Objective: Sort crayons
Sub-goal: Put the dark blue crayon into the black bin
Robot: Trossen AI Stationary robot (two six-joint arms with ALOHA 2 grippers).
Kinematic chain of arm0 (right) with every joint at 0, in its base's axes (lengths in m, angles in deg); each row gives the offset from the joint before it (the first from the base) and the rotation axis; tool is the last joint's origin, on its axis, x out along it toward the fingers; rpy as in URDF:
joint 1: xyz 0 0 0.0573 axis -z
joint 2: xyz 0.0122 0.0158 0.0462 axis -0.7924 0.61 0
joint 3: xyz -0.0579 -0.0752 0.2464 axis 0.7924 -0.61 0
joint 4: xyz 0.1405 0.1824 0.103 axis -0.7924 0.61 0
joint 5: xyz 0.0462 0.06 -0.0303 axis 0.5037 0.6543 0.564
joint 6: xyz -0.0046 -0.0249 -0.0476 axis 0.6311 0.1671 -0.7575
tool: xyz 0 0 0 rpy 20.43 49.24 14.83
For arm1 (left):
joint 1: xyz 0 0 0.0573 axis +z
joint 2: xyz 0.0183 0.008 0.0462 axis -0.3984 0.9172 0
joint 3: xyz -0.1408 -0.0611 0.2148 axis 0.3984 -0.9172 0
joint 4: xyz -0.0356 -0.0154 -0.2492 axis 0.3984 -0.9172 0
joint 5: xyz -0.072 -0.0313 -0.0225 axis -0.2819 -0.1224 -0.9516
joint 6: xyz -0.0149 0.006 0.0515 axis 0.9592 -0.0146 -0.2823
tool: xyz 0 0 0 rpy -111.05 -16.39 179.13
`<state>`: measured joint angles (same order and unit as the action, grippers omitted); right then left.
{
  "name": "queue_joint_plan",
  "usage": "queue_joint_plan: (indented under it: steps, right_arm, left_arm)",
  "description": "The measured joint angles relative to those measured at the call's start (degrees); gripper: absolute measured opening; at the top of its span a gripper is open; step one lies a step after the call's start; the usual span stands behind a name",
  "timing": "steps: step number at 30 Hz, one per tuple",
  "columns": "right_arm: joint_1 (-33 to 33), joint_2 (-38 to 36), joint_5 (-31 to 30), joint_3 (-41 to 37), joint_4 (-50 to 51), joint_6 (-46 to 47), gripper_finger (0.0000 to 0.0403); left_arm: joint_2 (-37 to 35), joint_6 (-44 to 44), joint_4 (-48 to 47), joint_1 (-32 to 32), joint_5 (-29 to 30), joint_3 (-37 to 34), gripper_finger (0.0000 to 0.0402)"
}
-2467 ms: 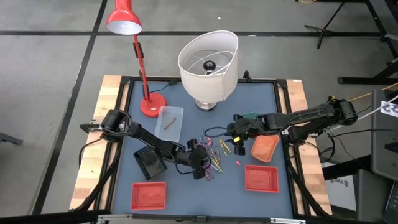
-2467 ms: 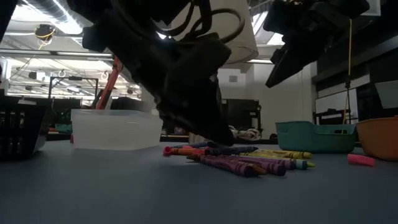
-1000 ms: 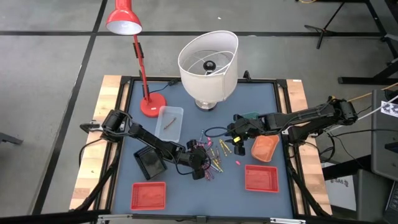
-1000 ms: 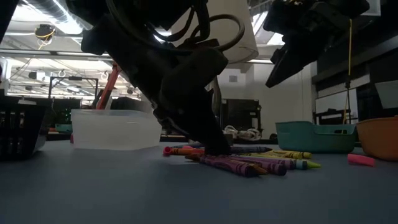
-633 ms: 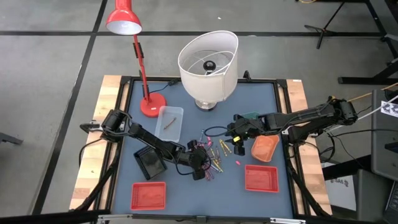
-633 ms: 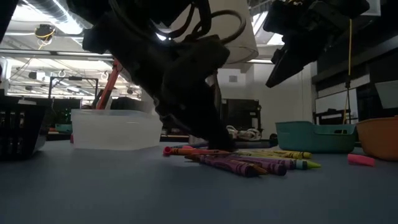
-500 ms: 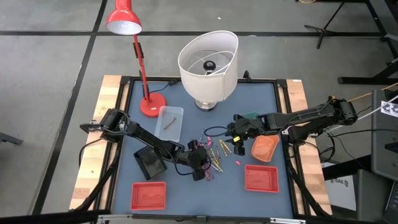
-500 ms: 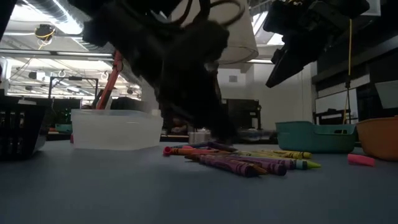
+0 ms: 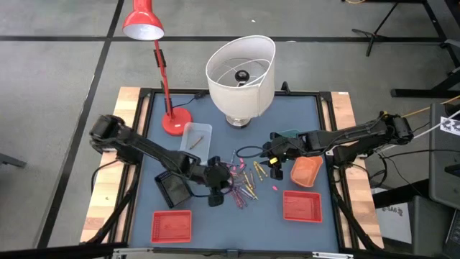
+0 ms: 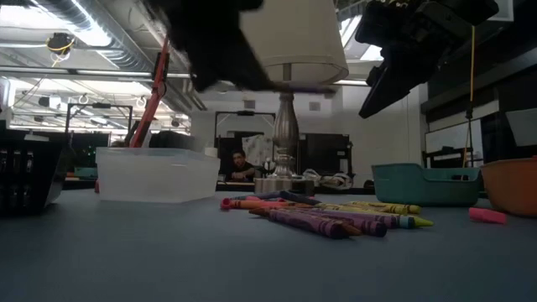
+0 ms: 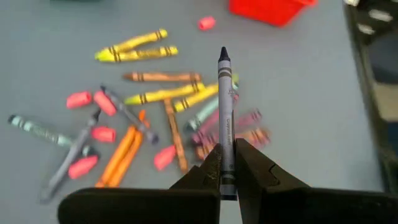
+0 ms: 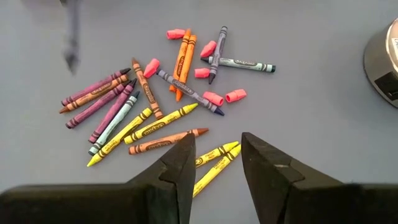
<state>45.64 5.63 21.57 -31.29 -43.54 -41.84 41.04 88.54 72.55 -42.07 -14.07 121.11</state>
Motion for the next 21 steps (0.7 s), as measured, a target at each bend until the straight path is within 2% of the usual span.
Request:
queue_joint_plan:
  steps: [11,17,21]
  right_arm:
    - [0.0,0.0,0.0,0.0,0.2,-0.1,0.0127]
    - [0.0,0.0,0.0,0.0,0.4,0.2,0.0127]
    - [0.0,0.0,0.0,0.0,-0.3,4.4,0.0127]
  left_arm:
    - [-14.1,9.6,-24.5,-5.3,-4.1,0.0,0.0009]
    - [-17.5,10.6,-38.1,-8.3,-5.6,0.0,0.0009]
    - [-17.6,10.1,-47.8,-10.3,-7.5,0.0,0.0009]
